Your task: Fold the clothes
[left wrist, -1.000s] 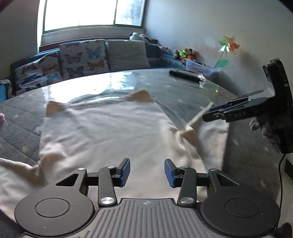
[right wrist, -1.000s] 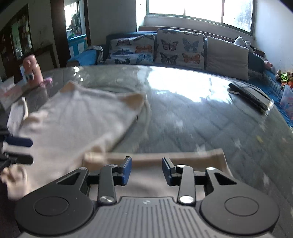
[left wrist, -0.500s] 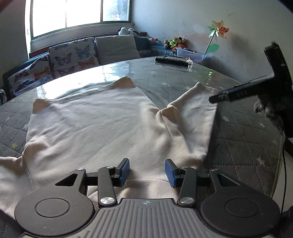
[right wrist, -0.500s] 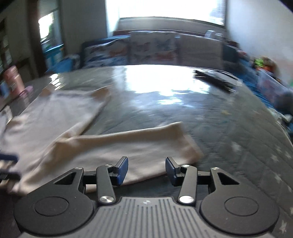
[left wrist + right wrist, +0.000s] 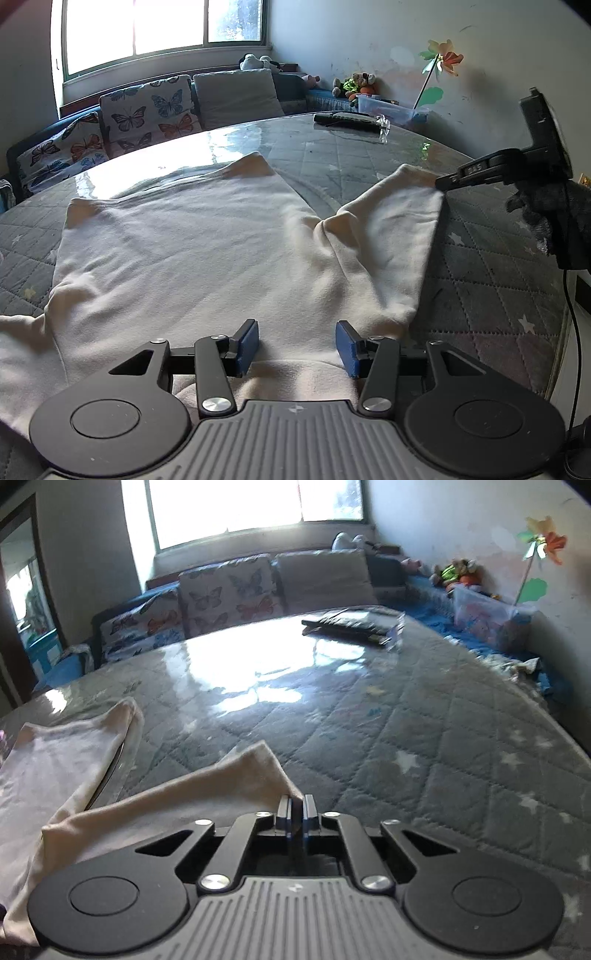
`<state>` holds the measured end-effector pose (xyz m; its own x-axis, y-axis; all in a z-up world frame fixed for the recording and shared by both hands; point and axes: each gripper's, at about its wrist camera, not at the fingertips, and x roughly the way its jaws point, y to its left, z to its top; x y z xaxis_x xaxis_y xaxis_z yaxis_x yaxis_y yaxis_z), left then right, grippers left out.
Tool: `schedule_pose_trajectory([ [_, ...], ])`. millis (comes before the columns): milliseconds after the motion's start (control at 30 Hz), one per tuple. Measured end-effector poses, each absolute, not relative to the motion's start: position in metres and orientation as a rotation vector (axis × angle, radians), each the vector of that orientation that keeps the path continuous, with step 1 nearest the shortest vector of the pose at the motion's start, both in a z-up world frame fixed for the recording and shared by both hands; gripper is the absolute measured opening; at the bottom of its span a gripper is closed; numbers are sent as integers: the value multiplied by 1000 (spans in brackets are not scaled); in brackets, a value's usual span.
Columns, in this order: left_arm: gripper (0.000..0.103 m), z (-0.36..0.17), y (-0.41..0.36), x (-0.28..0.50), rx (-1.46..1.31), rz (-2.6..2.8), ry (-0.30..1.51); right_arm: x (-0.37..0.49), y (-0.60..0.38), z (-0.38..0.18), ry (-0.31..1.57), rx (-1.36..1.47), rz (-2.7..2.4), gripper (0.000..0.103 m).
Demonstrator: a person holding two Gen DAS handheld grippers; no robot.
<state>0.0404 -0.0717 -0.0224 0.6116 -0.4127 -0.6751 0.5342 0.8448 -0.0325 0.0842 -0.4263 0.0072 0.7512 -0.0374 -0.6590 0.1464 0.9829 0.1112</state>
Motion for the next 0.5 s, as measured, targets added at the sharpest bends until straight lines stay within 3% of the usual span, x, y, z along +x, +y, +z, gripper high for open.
schedule_pose_trajectory([
  [233,52,-23,-74,41,184,-551,728,70,-441,-1,724,188,-147,6],
  [333,52,-20,-74,41,184,-548,722,69,-443,2,709,219,-130,18],
  [500,52,-14,-76,43,179,-542,705,71,-440,-1,718,216,-112,17],
])
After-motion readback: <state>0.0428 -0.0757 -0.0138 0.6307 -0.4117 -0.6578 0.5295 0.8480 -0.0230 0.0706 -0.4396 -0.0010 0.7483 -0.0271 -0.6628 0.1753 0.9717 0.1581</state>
